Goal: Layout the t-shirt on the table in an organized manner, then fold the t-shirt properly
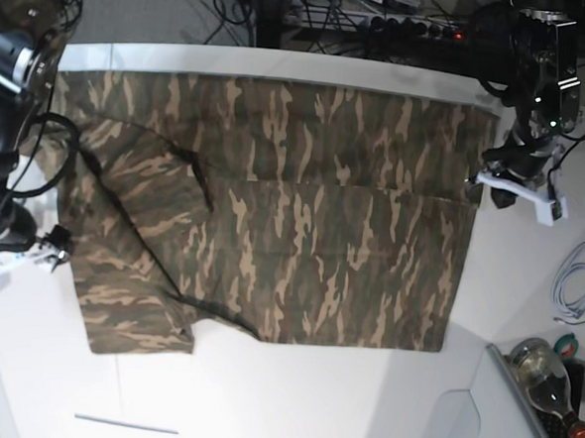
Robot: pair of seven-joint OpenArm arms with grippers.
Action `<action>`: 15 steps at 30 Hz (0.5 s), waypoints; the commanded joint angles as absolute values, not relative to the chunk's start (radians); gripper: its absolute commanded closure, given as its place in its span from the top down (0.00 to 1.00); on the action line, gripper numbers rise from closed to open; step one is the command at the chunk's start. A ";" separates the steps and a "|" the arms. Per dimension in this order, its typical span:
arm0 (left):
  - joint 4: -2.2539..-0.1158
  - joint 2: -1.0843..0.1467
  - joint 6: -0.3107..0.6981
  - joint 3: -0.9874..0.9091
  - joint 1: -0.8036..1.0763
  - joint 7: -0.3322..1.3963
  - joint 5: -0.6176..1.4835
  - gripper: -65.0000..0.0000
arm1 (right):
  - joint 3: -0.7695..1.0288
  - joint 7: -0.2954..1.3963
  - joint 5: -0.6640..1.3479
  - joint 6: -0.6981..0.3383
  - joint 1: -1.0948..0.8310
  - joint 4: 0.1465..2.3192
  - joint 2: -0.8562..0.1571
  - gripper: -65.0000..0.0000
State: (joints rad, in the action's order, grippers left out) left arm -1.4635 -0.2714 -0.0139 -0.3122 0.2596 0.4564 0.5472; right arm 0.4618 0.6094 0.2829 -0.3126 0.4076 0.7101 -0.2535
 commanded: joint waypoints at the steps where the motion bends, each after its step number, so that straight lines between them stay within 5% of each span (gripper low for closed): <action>1: -1.481 -0.285 -0.008 -0.326 0.254 0.438 0.547 0.00 | 0.450 0.568 0.295 -0.323 0.449 0.671 -0.277 0.70; 9: -1.468 -0.288 -0.005 -0.384 0.269 0.438 0.547 0.00 | 0.427 0.539 0.300 -0.325 0.463 0.601 -0.255 0.69; 15: -1.468 -0.306 -0.005 -0.374 0.266 0.438 0.547 0.00 | 0.427 0.541 0.300 -0.325 0.464 0.601 -0.245 0.39</action>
State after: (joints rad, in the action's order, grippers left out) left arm -1.4509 -0.2905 -0.0078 -0.3660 0.2684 0.4576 0.5476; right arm 0.4271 0.5491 0.2916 -0.3206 0.4374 0.5884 -0.2295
